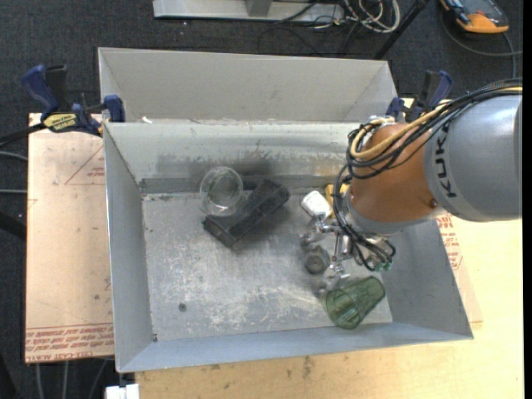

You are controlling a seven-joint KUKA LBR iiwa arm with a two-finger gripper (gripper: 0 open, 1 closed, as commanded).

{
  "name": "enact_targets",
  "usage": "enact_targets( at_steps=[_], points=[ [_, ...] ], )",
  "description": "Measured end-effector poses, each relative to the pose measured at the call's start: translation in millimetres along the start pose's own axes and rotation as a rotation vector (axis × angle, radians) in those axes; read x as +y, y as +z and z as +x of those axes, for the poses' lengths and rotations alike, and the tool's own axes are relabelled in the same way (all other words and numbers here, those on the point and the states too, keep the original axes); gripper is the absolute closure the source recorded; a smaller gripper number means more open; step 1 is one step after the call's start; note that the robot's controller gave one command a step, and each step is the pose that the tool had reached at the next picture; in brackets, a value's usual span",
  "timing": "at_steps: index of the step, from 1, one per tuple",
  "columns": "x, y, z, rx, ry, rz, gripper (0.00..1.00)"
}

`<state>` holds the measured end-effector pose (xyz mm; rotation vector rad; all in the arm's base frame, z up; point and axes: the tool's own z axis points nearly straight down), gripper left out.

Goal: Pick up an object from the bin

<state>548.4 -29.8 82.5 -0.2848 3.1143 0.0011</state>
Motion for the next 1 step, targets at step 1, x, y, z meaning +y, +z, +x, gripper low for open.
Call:
enact_targets(
  at_steps=[1],
  points=[
    [-0.5,0.8,3.1,0.015,-0.020,-0.001,1.00]
  ],
)
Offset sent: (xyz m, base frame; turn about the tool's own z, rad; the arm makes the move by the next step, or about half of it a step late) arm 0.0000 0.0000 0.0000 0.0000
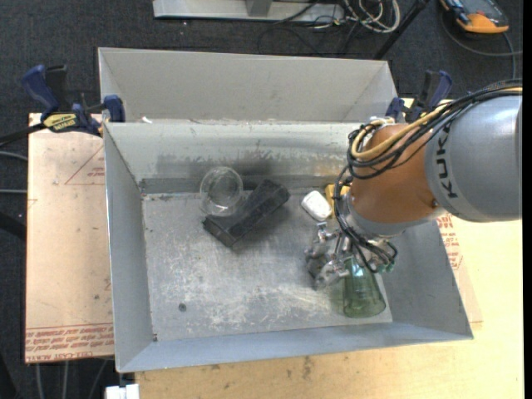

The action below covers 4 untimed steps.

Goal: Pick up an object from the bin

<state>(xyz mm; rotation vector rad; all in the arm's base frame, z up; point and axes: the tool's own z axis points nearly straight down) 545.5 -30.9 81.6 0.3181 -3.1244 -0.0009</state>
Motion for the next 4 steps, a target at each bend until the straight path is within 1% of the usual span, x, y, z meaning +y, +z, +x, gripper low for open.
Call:
enact_targets(
  at_steps=[1,2,3,4],
  points=[
    [0.0,0.0,0.0,0.000,0.000,0.000,1.00],
    [-10.4,-115.1,4.8,-0.004,-0.033,0.000,1.00],
    [-10.4,-115.1,4.8,-0.004,-0.033,0.000,1.00],
    [-13.7,-140.0,7.5,0.004,-0.168,-0.003,1.00]
  ],
)
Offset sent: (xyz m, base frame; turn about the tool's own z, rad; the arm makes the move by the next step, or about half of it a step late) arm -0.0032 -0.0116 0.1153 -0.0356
